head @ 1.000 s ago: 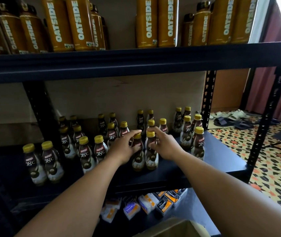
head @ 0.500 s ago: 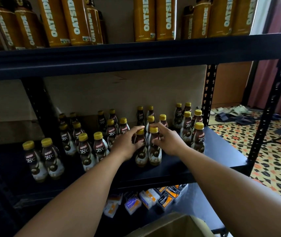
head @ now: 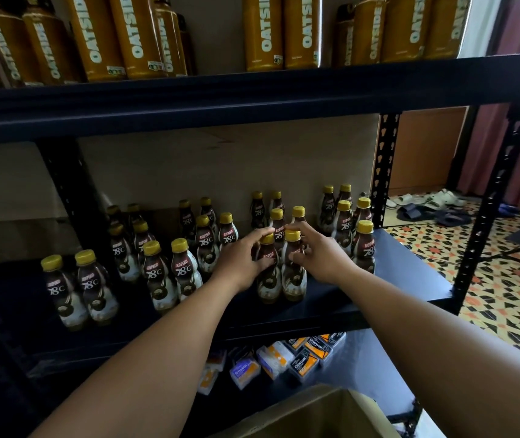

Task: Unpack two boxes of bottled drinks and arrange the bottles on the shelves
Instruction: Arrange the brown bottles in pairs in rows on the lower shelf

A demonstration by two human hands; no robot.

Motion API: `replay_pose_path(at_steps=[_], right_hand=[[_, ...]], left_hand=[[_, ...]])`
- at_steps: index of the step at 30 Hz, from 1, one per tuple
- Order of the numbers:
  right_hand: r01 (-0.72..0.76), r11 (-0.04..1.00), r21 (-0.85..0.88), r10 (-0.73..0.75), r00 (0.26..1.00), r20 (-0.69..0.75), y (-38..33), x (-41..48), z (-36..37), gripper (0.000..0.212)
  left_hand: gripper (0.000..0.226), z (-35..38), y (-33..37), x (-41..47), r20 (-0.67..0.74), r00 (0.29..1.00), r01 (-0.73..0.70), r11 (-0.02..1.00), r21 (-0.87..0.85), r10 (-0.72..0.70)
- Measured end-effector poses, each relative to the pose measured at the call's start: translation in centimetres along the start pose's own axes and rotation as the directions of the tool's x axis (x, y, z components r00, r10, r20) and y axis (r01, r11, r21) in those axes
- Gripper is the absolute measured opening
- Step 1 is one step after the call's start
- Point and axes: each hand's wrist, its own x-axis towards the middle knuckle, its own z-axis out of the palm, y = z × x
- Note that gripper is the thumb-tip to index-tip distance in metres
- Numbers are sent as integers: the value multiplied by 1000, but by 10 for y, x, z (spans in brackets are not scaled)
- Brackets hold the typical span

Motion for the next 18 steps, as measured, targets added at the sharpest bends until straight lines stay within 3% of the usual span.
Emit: replay_pose_path(at_steps=[18], right_hand=[[5, 1000, 23, -5, 1000, 21, 2, -5, -10, 53]], left_hand=[[63, 4, 5, 0, 9, 999, -31, 998, -45, 31]])
